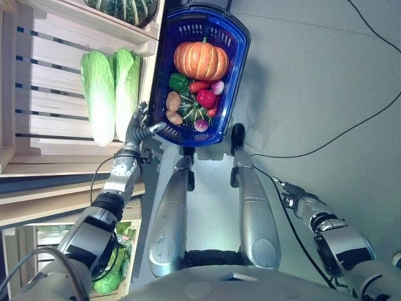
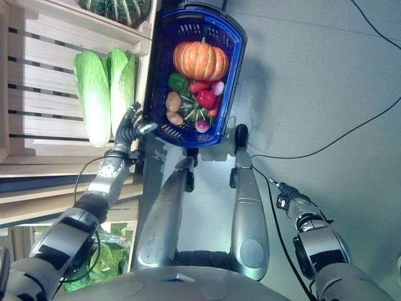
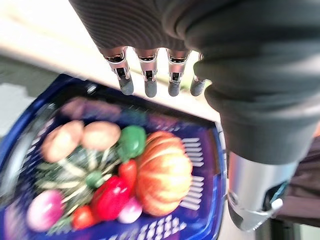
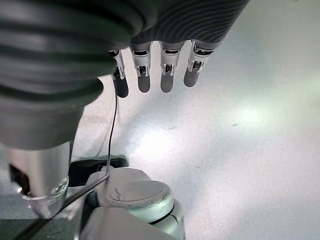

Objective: Pick up fruits and vegetables into the basket

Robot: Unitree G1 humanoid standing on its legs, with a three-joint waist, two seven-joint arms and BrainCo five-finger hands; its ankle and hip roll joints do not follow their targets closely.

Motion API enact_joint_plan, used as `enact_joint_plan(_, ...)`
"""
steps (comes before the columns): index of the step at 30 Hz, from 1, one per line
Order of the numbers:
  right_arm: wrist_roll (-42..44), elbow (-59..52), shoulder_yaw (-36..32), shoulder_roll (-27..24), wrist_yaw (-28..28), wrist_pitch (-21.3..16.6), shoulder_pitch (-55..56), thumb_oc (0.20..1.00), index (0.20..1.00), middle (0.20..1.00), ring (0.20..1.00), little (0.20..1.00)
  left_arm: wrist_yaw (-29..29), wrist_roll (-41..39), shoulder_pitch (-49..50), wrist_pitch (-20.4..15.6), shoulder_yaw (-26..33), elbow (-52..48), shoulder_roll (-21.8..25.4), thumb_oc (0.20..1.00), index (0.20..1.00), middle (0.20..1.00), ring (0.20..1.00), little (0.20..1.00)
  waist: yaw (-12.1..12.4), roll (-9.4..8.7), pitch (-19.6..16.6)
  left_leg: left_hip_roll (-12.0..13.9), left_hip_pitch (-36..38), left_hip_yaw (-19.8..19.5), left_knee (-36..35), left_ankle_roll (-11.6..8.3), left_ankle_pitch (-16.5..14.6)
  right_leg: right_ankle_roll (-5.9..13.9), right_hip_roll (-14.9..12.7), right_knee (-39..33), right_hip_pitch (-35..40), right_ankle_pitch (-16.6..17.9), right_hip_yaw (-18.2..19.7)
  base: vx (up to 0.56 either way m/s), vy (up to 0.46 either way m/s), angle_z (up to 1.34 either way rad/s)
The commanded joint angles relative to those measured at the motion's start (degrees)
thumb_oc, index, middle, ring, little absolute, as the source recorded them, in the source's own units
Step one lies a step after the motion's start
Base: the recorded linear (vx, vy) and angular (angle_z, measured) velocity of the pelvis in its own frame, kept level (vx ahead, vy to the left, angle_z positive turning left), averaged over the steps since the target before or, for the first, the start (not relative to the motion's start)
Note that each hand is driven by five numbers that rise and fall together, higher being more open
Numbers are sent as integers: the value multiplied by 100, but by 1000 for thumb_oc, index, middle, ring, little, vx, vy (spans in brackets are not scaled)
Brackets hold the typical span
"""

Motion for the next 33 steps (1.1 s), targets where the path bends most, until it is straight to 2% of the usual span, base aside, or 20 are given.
enact_joint_plan(1,137,-12,119,-194,-8,-63,340,1000,1000,1000,1000,1000,941,611,-57,-396,390,-351,189,1000,1000,1000,1000,1000,50,115,-123,-172,-266,-36,-16,74,-26,169,254,847,-11,-948,-13,24,-33,-2)
enact_joint_plan(2,141,-5,125,-182,8,-85,367,1000,1000,1000,1000,1000,1594,1084,-122,-336,495,-385,242,1000,1000,1000,1000,1000,56,99,-123,-176,-280,-61,39,74,-67,159,267,899,-19,-999,-4,0,0,0)
enact_joint_plan(3,141,-5,125,-182,8,-85,367,1000,1000,1000,1000,1000,1594,1084,-122,-336,495,-385,242,1000,1000,1000,1000,1000,56,99,-123,-176,-280,-61,39,74,-67,159,267,899,-19,-999,-4,17,-35,-1)
enact_joint_plan(7,162,-2,149,-127,32,-89,380,1000,1000,1000,1000,1000,2442,1695,-288,-96,787,-401,347,1000,1000,1000,1000,1000,73,34,-123,-172,-328,-92,75,46,-55,132,291,922,-40,-1013,-6,16,-41,7)
enact_joint_plan(9,179,-4,162,-119,30,-91,380,1000,1000,1000,1000,1000,2529,1752,-319,-84,822,-359,365,1000,1000,1000,1000,1000,74,26,-123,-169,-331,-96,72,42,-47,128,293,922,-39,-1014,-8,12,-16,6)
enact_joint_plan(13,179,3,226,-105,52,-105,379,1000,1000,1000,1000,1000,3405,2275,-541,151,986,-30,505,1000,1000,1000,1000,1000,42,-25,-123,-139,-351,-95,86,13,-41,100,324,950,-51,-1049,-3,6,-1,-1)
enact_joint_plan(16,187,4,246,-107,56,-111,382,1000,1000,1000,1000,1000,3640,2395,-605,261,1026,85,578,1000,1000,1000,1000,1000,28,-35,-123,-126,-351,-94,79,2,-37,92,335,958,-53,-1066,1,0,0,0)
enact_joint_plan(17,195,-8,285,-110,60,-100,384,1000,1000,1000,1000,1000,3870,2529,-683,408,1086,320,683,1000,1000,1000,1000,1000,5,-56,-123,-110,-347,-95,94,-20,-46,82,347,989,-55,-1094,2,31,-7,-5)
enact_joint_plan(22,212,1,363,-161,103,-65,323,1000,1000,1000,1000,1000,4204,2721,-846,765,1188,942,872,1000,1000,1000,1000,1000,-47,-106,-123,-77,-369,-69,130,-59,-75,48,379,1037,-71,-1175,-1,25,-1,-5)
enact_joint_plan(31,200,67,450,-229,158,-57,211,1000,1000,1000,1000,1000,4103,2629,-1062,1523,1168,1827,1086,1000,1000,1000,1000,1000,-126,-132,-123,-52,-470,-47,136,-94,-36,30,394,1042,-167,-1181,1,9,2,-1)
enact_joint_plan(33,189,71,461,-240,167,-56,213,1000,1000,1000,1000,1000,3883,2625,-1072,1734,1139,2011,1092,1000,1000,1000,1000,1000,-138,-137,-123,-49,-457,-40,160,-95,-76,30,402,1074,-156,-1228,2,0,0,0)
